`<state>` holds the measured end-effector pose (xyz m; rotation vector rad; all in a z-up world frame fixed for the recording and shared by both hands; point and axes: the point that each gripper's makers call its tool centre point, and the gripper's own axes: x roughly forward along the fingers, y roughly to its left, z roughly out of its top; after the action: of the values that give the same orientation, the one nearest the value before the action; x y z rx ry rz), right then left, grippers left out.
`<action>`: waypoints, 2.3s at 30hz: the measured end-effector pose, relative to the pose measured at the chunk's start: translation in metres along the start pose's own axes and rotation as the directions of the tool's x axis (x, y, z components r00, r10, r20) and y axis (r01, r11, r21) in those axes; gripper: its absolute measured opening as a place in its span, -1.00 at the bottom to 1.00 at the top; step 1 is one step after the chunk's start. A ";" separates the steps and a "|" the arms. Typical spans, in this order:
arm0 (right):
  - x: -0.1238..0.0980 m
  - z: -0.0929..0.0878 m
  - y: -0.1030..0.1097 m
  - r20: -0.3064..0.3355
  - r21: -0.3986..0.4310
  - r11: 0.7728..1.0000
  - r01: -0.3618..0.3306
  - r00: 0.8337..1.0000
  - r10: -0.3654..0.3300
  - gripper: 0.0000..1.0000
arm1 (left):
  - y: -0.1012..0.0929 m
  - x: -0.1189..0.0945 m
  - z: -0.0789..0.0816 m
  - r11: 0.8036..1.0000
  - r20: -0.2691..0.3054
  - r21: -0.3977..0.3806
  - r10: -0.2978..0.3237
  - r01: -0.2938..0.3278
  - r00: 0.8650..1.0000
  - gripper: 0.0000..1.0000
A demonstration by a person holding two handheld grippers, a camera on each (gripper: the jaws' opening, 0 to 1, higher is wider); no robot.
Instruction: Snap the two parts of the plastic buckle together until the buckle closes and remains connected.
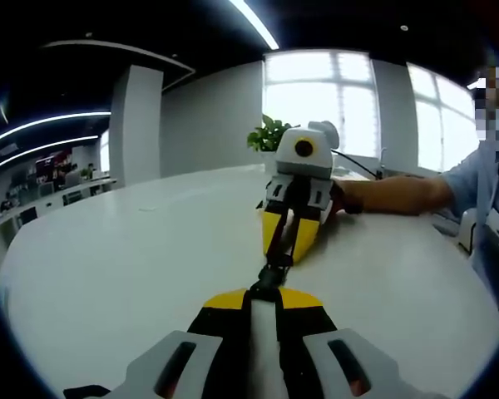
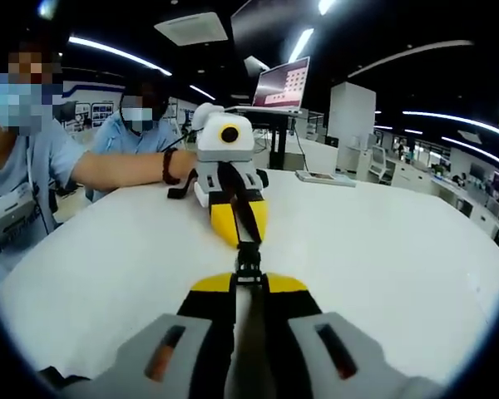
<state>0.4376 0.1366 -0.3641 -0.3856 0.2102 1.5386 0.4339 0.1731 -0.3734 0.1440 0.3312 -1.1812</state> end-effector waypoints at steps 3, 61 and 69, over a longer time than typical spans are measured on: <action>0.000 0.000 -0.001 -0.001 -0.002 1.000 -0.002 1.000 0.002 -0.75 | 0.004 0.000 0.001 1.000 0.000 0.003 -0.002 0.002 1.000 -0.77; -0.001 -0.002 0.006 -0.004 -0.006 1.000 -0.028 1.000 0.028 -0.75 | -0.003 -0.002 0.001 0.999 0.000 0.033 -0.035 0.035 0.999 -0.63; 0.000 -0.002 0.011 -0.004 -0.015 0.999 -0.029 1.000 0.029 -0.75 | -0.009 -0.002 0.000 0.998 -0.002 0.039 -0.053 0.053 0.999 -0.65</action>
<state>0.4268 0.1361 -0.3669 -0.3989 0.2082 1.5693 0.4255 0.1713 -0.3725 0.1702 0.3146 -1.2408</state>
